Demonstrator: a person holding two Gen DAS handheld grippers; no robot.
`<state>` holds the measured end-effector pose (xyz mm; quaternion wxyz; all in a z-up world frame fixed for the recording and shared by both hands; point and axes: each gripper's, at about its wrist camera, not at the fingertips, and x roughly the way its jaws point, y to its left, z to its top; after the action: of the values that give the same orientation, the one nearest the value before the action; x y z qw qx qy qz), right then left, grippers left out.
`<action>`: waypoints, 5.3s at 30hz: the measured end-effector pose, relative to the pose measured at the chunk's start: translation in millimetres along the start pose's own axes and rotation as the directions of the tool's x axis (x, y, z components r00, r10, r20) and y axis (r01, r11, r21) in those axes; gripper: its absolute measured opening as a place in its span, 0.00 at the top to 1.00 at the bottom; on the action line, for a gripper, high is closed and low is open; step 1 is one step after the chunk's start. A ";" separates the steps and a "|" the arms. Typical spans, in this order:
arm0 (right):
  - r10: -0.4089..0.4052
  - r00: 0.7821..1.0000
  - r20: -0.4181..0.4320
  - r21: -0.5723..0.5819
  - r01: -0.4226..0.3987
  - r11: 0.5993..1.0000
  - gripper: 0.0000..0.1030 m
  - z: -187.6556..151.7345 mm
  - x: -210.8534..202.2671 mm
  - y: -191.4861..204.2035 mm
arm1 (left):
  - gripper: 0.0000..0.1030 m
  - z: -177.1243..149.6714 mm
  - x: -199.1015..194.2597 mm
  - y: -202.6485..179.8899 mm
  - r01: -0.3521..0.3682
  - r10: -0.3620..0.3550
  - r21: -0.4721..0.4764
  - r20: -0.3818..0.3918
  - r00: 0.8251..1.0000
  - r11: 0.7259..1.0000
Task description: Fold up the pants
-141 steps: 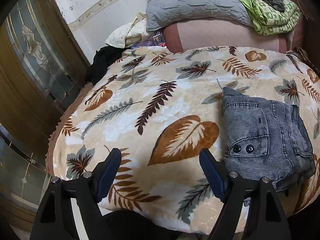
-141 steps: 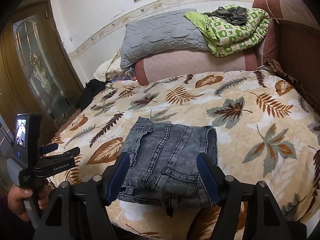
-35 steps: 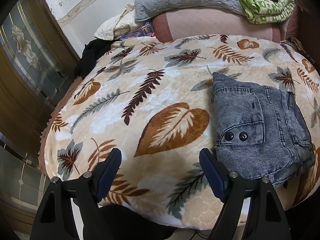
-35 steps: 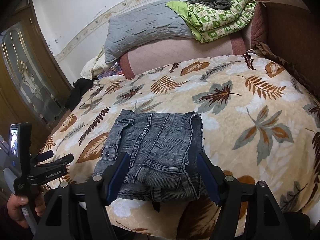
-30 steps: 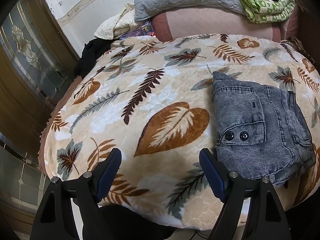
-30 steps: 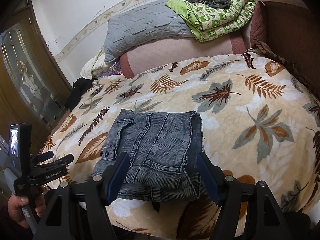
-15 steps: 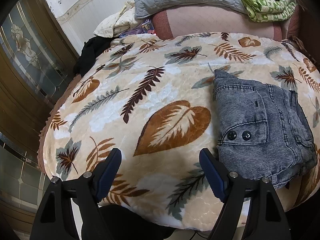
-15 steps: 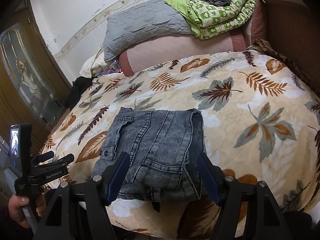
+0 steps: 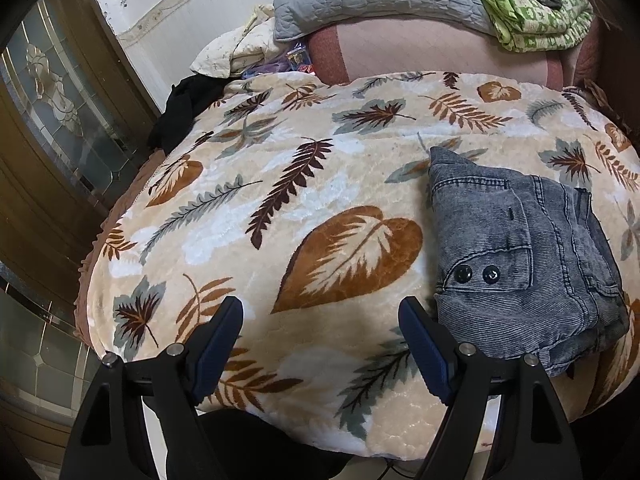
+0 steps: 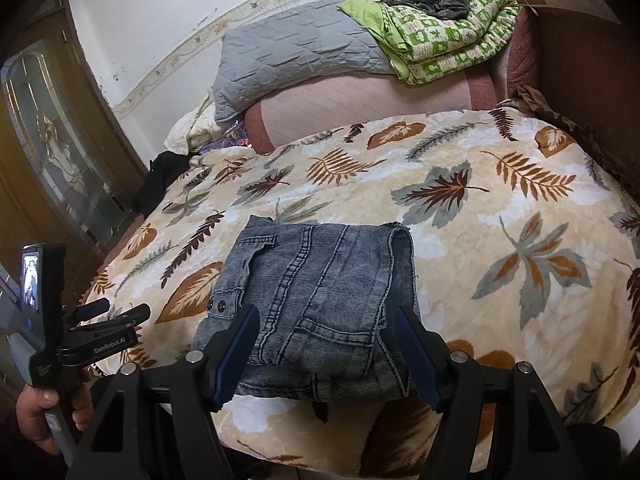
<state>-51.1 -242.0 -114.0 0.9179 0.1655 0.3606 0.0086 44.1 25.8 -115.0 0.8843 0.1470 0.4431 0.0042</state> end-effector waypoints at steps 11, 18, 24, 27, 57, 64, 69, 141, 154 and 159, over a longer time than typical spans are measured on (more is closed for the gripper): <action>0.002 1.000 -0.004 -0.010 -0.002 1.000 0.29 1.0 1.3 3.2 | 0.22 0.8 -1.8 1.7 0.000 0.000 -0.002 0.004 1.000 1.000; 0.003 1.000 -0.014 -0.010 -0.003 1.000 0.29 0.9 5.2 3.7 | 0.22 1.1 1.0 1.9 0.001 -0.001 -0.002 -0.003 1.000 1.000; 0.000 1.000 -0.020 -0.012 0.000 1.000 0.29 1.2 8.6 5.1 | 0.22 0.5 6.2 2.3 0.002 -0.002 -0.005 -0.011 1.000 1.000; -0.001 1.000 -0.020 -0.013 0.001 1.000 0.29 0.7 8.0 6.1 | 0.22 -0.4 7.5 3.8 0.003 -0.003 -0.008 -0.014 1.000 1.000; -0.004 0.999 -0.035 -0.017 0.004 1.000 0.29 -3.1 8.3 8.2 | 0.22 -5.3 12.0 9.3 0.008 -0.009 -0.026 -0.029 1.000 1.000; -0.004 0.999 -0.039 -0.018 0.003 1.000 0.29 -3.8 10.7 8.0 | 0.22 -5.2 14.4 8.7 0.008 -0.009 -0.026 -0.034 0.999 1.000; -0.003 0.999 -0.040 -0.015 0.002 1.000 0.29 -4.4 11.3 8.2 | 0.22 -5.7 14.9 8.1 0.007 -0.008 -0.024 -0.035 0.999 1.000; 0.113 0.979 -0.167 0.319 -0.055 0.946 0.29 7.7 75.5 -85.2 | 0.22 28.7 49.2 -21.3 0.217 -0.217 0.007 -0.022 0.976 0.976; 0.112 0.979 -0.170 0.282 -0.061 0.958 0.28 11.3 76.4 -73.2 | 0.22 29.4 47.0 -20.4 0.201 -0.201 0.014 -0.005 0.980 0.980; 0.116 0.975 -0.190 0.287 -0.058 0.956 0.27 10.1 88.2 -76.5 | 0.22 31.4 56.4 -23.6 0.202 -0.201 0.017 -0.019 0.979 0.979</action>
<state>13.0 -305.5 -188.9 0.8420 0.3077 0.4429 0.0151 100.1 3.0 -147.6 0.8749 0.1095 0.4634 -0.0882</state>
